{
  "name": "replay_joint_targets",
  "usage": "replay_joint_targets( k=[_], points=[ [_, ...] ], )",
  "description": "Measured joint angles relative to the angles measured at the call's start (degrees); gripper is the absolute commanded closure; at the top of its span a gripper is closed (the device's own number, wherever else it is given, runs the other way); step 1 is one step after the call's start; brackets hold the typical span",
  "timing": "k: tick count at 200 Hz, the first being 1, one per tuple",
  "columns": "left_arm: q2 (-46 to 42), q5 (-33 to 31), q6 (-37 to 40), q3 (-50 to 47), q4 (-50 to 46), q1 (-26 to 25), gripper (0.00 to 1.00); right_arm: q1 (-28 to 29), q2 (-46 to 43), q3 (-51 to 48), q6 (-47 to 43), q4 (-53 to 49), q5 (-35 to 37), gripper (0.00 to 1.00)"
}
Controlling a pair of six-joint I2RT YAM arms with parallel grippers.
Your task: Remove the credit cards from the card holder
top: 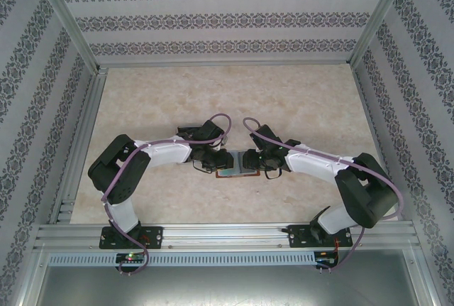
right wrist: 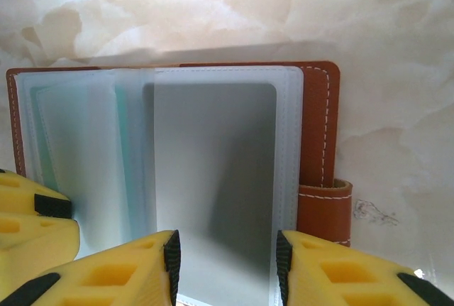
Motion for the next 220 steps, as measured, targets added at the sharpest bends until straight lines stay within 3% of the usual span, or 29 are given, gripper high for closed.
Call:
replay_joint_targets(
  k=[136,220],
  points=[
    [0.6,0.3,0.0,0.6,0.0,0.0,0.71,0.0,1.1,0.0,0.0,4.0,-7.1,0.57],
    [1.1,0.5,0.0,1.2,0.0,0.0,0.71,-0.9,-1.9,-0.4,-0.2,1.3,-2.1,0.56]
  ],
)
